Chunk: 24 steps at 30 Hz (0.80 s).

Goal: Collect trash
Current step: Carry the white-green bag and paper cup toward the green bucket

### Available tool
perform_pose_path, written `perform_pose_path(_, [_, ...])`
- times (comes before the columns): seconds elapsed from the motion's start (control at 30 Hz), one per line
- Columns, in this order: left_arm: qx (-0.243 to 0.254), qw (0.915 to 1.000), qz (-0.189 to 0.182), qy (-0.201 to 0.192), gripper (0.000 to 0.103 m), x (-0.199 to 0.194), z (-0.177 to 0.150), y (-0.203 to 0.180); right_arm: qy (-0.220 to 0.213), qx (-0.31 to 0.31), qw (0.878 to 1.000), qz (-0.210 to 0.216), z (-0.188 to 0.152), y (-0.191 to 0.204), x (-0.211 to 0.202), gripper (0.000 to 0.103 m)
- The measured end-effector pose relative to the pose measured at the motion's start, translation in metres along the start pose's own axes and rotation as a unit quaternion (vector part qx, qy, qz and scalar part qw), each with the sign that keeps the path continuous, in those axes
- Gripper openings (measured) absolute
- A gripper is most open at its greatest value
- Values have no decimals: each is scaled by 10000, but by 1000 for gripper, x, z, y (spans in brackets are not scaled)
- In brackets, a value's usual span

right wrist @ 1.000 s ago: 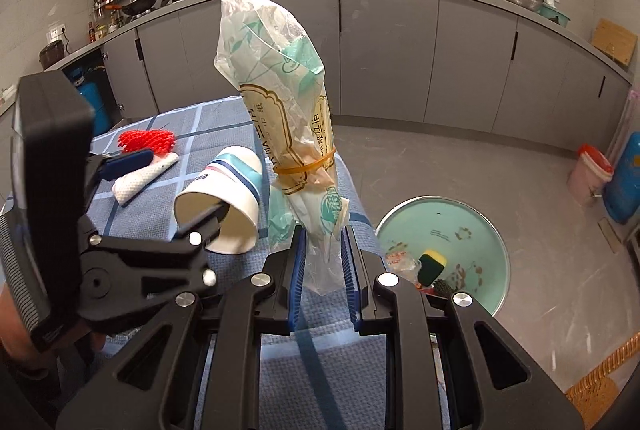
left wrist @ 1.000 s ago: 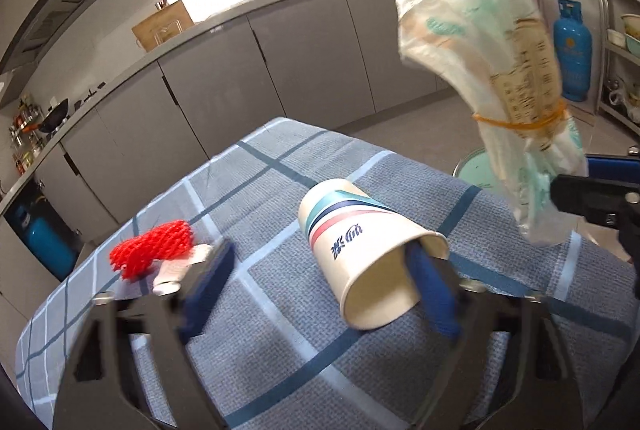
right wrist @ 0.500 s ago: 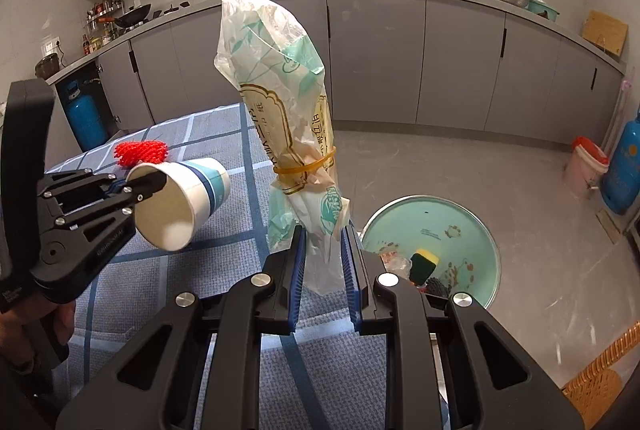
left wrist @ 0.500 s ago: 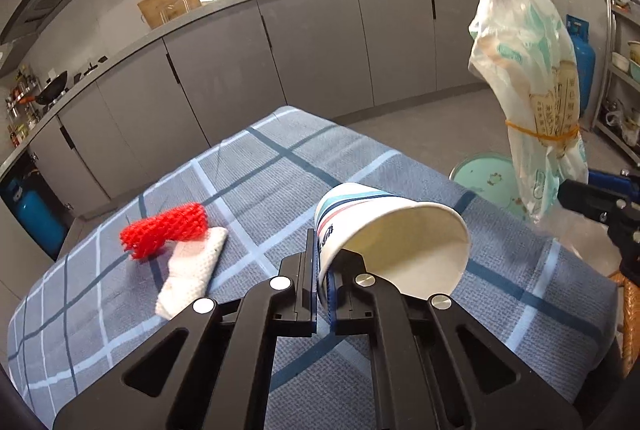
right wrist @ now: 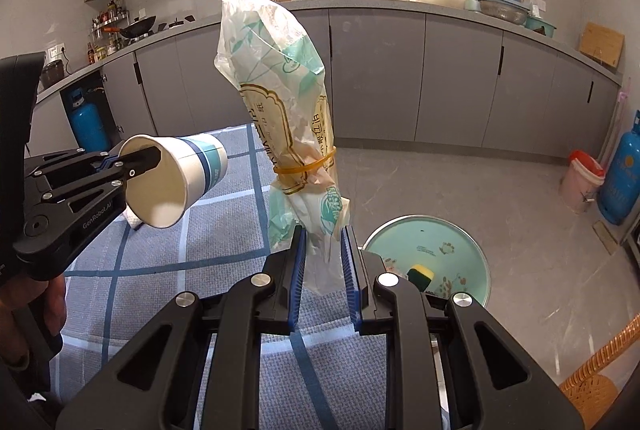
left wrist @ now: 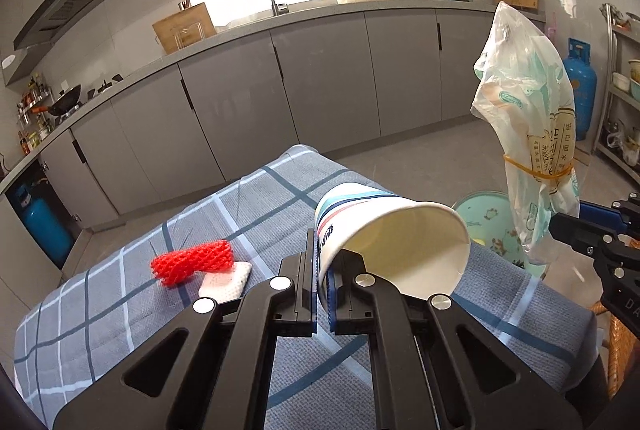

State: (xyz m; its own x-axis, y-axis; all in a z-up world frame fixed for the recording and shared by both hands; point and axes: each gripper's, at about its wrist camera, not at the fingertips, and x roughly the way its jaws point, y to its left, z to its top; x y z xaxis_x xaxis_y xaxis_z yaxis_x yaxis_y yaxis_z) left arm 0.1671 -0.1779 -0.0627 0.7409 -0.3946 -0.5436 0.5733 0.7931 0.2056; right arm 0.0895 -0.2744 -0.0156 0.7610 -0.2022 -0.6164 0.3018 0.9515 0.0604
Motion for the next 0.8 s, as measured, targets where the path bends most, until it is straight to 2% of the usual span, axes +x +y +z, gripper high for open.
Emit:
perform_pose_path(0.27, [35, 9999, 81, -133, 5, -14, 6, 1, -148, 7, 9999, 40, 2, 2, -12, 20])
perform_pose_path(0.5, [147, 9994, 47, -299, 5, -18, 19, -10, -235, 93, 9997, -56, 2, -12, -19, 20])
perform_pose_path(0.8, [321, 9981, -185, -497, 5, -10, 39, -39, -255, 366, 9982, -398, 4, -50, -23, 20])
